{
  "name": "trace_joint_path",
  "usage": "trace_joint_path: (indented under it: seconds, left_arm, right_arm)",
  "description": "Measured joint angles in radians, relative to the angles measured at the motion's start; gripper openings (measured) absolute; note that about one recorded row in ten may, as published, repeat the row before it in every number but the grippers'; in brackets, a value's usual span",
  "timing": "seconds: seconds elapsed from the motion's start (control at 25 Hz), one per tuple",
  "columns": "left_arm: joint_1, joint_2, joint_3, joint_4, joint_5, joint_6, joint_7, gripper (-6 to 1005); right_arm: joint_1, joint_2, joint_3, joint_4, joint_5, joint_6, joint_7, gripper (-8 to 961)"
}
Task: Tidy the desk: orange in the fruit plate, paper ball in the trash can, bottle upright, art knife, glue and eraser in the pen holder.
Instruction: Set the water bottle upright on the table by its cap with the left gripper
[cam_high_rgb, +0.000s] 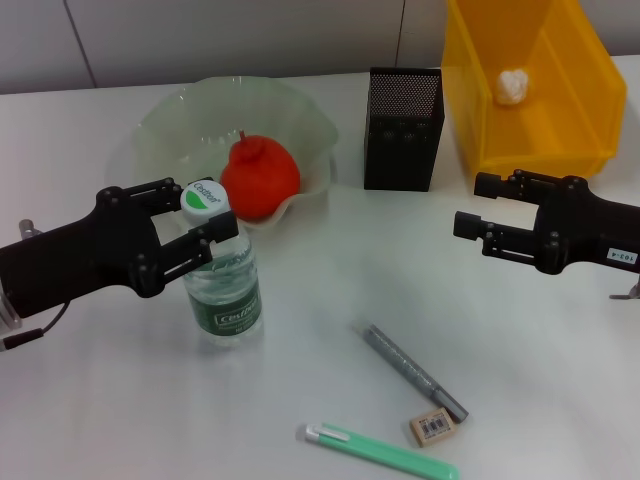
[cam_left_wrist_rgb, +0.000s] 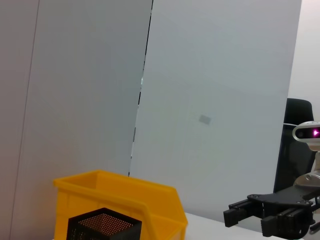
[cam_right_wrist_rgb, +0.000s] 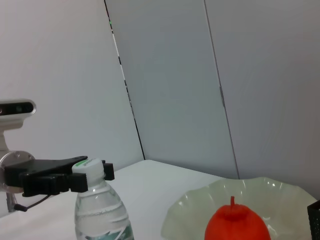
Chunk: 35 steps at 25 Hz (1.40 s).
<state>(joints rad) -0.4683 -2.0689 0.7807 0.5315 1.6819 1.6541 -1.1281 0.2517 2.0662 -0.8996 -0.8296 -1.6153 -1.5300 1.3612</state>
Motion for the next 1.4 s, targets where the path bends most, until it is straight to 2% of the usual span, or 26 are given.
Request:
trace_joint_path:
  seconds: [0.52, 1.24, 1.4]
  left_arm:
    - [-0.002, -0.002, 0.0, -0.05, -0.004, -0.02, 0.065, 449]
    - [0.013, -0.002, -0.007, -0.076, -0.005, -0.037, 0.106, 551]
    - [0.016, -0.002, -0.008, -0.076, -0.011, -0.037, 0.108, 609]
  right_arm:
    - [0.004, 0.002, 0.001, 0.014, 0.0, -0.001, -0.001, 665]
    - [0.011, 0.005, 0.001, 0.024, -0.002, 0.011, -0.011, 664]
    - [0.012, 0.005, 0.001, 0.024, -0.002, 0.015, -0.011, 664]
